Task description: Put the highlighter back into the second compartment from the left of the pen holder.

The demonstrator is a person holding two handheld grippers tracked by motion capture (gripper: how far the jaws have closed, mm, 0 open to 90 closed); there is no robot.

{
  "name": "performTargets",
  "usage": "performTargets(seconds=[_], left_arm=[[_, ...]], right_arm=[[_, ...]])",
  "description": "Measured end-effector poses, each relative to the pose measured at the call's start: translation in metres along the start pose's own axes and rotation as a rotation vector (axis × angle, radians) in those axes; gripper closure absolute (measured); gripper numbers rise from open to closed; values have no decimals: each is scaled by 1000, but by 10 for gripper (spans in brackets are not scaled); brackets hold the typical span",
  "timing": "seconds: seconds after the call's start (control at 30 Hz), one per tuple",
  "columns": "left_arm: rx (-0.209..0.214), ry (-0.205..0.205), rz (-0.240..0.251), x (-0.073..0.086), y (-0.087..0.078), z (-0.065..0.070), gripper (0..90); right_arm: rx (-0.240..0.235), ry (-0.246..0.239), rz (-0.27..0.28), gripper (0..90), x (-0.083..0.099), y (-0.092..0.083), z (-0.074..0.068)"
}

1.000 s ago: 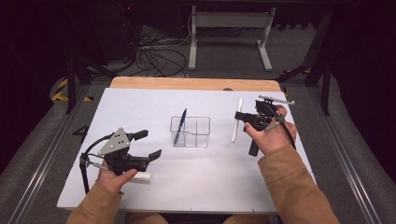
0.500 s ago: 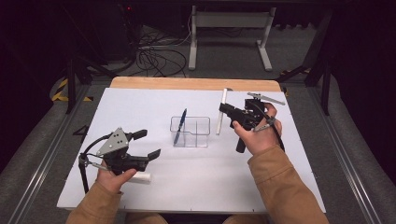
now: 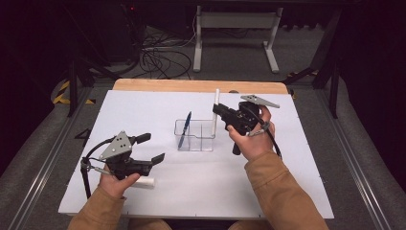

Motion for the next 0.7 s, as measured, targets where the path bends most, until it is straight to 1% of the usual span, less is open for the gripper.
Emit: performTargets(seconds=[0.07, 0.13, 0.23, 0.27, 0.4, 0.5, 0.7], left_arm=[[0, -3, 2, 0, 0, 0, 179], [2, -3, 1, 0, 0, 0, 180], [-1, 0, 1, 0, 0, 0, 180], [1, -1, -1, 0, 0, 0, 180], [5, -6, -3, 1, 0, 0, 180], [3, -5, -3, 1, 0, 0, 180], [4, -7, 0, 1, 0, 0, 180]], right_arm=[[7, -13, -6, 789, 2, 4, -1], [4, -9, -6, 789, 4, 7, -2], [-14, -16, 23, 789, 7, 12, -4], [-19, -8, 35, 789, 8, 13, -5], [-32, -7, 57, 789, 12, 21, -6], [-38, -3, 68, 789, 14, 26, -7], [-41, -14, 76, 789, 19, 35, -9]])
Point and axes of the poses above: each handheld gripper's, and its own axes: y roughly forward along the jaws, x roughly out of its underside, z roughly to its right, the point moved 4 cm from there along y, roughly forward along the jaws, and after that the axes turned 4 degrees about -x, right-handed, at the moved point
